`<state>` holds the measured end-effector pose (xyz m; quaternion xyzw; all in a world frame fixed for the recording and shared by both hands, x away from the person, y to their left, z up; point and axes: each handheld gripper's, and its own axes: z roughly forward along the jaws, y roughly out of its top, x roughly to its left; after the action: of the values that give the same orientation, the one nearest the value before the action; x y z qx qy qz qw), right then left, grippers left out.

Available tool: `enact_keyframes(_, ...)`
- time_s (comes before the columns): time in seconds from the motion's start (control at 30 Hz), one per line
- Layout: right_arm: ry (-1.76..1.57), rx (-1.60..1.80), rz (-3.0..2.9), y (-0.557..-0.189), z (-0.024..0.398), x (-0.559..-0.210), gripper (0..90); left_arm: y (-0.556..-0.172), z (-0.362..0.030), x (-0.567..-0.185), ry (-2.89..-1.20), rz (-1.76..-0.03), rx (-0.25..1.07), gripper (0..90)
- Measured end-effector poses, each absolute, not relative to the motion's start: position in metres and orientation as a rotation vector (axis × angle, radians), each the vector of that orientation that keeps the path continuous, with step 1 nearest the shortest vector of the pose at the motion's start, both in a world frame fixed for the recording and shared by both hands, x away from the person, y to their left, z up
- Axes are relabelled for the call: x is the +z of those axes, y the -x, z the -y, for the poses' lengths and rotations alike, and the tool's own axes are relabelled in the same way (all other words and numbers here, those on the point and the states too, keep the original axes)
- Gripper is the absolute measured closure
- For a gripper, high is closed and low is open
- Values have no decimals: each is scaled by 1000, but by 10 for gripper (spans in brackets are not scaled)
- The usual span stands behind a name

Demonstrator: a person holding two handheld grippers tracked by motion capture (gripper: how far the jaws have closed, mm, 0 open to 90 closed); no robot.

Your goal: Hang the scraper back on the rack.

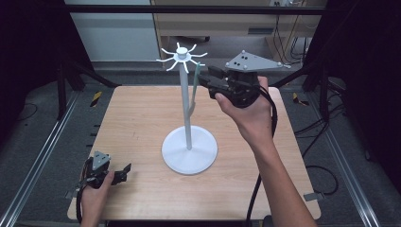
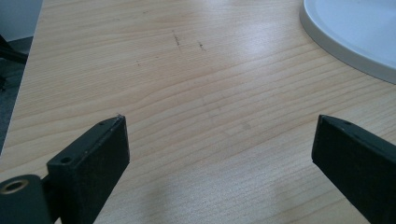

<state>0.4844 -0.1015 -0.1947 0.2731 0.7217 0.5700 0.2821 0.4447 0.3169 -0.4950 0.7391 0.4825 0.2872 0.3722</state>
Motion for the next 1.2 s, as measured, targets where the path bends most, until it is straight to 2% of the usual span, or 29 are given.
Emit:
enact_keyframes(0.6,-844,1427,-1928,-482,137,-223,446,-445,-317,-495,-1897,-1236,736,35)
enact_keyframes(0.73,-887,1391,-1914,-483,144,-229,353,-445,-316,-495,-1899,-1235,732,33)
enact_keyframes(1.0,-950,1333,-1863,-485,160,-247,234,-444,-316,-496,-1902,-1231,730,30)
enact_keyframes(1.2,-1037,1286,-1835,-489,176,-274,79,-445,-315,-496,-1908,-1232,732,30)
